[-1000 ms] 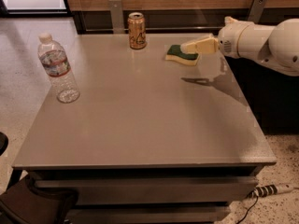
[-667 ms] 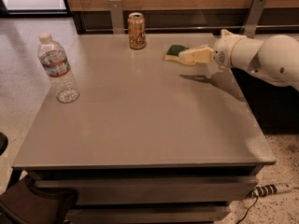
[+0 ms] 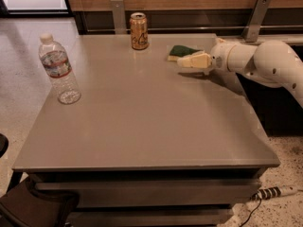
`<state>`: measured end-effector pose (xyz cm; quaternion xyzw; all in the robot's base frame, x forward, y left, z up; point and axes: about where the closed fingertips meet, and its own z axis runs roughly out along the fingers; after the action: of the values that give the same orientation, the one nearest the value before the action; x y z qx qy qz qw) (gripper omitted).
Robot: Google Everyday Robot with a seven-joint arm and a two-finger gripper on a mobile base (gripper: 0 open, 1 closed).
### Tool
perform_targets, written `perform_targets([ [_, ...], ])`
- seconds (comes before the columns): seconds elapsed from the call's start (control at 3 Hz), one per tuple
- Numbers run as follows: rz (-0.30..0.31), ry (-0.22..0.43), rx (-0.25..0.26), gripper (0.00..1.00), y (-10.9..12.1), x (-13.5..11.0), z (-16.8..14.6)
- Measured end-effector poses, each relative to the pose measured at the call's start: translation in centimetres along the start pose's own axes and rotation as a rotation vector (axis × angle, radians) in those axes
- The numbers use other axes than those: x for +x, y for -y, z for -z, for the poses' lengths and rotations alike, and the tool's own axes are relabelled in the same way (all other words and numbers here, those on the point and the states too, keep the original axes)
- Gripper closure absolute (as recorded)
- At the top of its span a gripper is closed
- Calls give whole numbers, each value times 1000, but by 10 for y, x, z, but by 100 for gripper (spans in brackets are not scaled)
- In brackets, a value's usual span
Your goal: Move sponge near water bottle
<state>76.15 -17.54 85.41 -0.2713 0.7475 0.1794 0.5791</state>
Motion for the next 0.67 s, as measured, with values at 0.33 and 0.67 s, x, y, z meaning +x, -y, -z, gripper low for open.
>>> perform_targets([
  [0.33, -12, -28, -52, 0, -2, 8, -8],
  [0.67, -41, -53, -96, 0, -4, 26, -15],
])
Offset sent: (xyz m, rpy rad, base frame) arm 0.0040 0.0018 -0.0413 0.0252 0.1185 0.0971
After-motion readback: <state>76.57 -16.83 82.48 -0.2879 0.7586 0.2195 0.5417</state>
